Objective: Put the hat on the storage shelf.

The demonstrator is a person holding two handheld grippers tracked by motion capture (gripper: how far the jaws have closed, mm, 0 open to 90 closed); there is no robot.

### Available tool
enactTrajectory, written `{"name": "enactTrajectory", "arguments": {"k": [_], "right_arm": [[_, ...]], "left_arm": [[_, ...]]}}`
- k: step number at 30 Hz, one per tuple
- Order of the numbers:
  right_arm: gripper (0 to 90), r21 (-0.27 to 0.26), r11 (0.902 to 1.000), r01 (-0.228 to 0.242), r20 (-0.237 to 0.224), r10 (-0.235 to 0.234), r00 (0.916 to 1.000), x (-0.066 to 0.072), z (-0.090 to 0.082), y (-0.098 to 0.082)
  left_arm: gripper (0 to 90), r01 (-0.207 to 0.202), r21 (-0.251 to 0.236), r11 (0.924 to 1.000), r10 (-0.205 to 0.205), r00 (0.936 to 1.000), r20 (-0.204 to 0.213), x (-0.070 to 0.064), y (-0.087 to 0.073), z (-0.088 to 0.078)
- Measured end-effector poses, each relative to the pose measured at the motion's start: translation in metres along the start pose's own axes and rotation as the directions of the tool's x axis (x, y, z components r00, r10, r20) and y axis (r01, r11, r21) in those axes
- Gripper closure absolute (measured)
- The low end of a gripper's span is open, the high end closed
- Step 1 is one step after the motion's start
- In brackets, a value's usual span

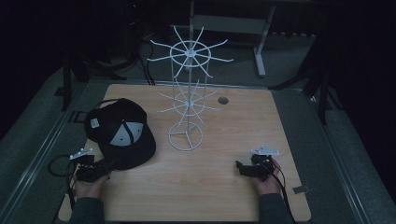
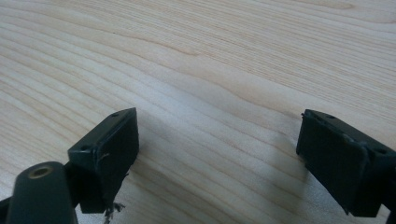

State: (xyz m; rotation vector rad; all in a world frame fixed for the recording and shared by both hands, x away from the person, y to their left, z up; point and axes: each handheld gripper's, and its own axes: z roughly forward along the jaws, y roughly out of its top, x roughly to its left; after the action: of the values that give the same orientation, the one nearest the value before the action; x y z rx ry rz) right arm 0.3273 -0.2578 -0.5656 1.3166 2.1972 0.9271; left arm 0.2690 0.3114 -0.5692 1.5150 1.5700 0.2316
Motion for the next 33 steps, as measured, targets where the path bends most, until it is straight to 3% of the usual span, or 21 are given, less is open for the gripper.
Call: {"name": "enactTrajectory", "arguments": {"k": [10, 11, 12, 13, 16, 25, 33], "right_arm": [[12.7, 0.0, 1.0, 0.0, 0.0, 0.0, 1.0, 0.0, 0.0, 0.0], [12.7, 0.0, 1.0, 0.0, 0.0, 0.0, 1.0, 0.0, 0.0, 0.0], [12.7, 0.0, 1.0, 0.0, 0.0, 0.0, 1.0, 0.0, 0.0, 0.0], [12.7, 0.0, 1.0, 0.0, 0.0, 0.0, 1.0, 0.0, 0.0, 0.0], [12.7, 0.0, 1.0, 0.0, 0.0, 0.0, 1.0, 0.0, 0.0, 0.0], [12.7, 0.0, 1.0, 0.0, 0.0, 0.0, 1.0, 0.0, 0.0, 0.0], [12.7, 0.0, 1.0, 0.0, 0.0, 0.0, 1.0, 0.0, 0.0, 0.0]], "left_arm": [[36.1, -0.01, 0.02, 0.9997, 0.009, 0.9988, 0.047, 0.001, 0.0, 0.008], [36.8, -0.013, 0.027, 0.9995, 0.01, 0.997, 0.077, 0.0, 0.0, 0.009], [36.6, -0.013, 0.027, 0.9995, 0.01, 0.997, 0.077, 0.0, 0.0, 0.009], [37.7, -0.012, 0.039, 0.9992, 0.007, 0.9937, 0.112, 0.0, -0.001, 0.011], [40.0, -0.018, 0.05, 0.9986, 0.011, 0.9904, 0.138, -0.002, -0.001, 0.013], [54.9, -0.018, 0.076, 0.997, 0.007, 0.9896, 0.143, -0.003, -0.001, 0.016], [57.2, -0.012, 0.074, 0.9972, 0.0, 0.9863, 0.165, -0.004, 0.0, 0.017]]}}
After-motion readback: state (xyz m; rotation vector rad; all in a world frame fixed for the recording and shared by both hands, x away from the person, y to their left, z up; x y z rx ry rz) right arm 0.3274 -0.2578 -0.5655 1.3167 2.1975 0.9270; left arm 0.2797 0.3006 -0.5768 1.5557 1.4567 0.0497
